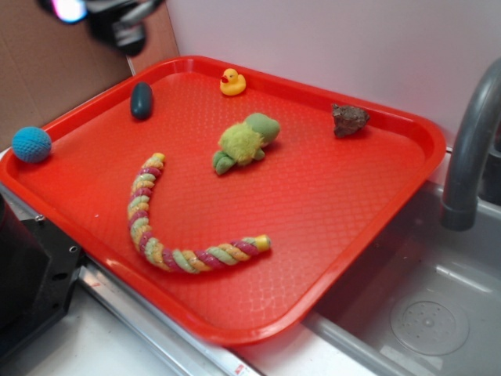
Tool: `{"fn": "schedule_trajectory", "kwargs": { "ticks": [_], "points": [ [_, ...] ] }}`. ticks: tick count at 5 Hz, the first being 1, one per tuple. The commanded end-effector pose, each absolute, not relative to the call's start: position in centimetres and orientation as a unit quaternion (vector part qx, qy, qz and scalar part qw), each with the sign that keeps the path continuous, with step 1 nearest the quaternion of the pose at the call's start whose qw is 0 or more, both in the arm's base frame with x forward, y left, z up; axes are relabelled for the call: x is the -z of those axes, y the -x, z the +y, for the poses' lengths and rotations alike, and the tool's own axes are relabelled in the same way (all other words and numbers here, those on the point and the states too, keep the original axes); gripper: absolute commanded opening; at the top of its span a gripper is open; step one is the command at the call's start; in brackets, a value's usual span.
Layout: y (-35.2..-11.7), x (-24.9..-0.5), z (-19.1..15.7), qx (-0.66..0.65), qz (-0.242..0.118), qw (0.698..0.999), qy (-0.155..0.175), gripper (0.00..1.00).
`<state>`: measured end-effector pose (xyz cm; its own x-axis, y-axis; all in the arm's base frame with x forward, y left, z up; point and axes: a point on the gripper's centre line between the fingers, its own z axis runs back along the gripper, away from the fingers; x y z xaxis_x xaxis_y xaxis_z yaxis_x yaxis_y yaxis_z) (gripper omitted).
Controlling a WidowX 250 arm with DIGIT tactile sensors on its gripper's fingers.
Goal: Grab the rock.
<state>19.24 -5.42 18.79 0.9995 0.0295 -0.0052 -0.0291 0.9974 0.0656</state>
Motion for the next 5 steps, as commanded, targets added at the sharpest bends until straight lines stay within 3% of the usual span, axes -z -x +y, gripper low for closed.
{"fn": "schedule_trajectory", "kwargs": {
  "ticks": [1,2,5],
  "points": [
    [-29.5,-15.5,-5.4,-0.044,-0.09,0.995,-0.008,1.0],
    [-34.2,-10.4,-4.0,-0.073,-0.042,0.995,-0.058,1.0],
    [-34.2,-10.4,-4.0,-0.073,-0.042,0.995,-0.058,1.0]
  ]
}}
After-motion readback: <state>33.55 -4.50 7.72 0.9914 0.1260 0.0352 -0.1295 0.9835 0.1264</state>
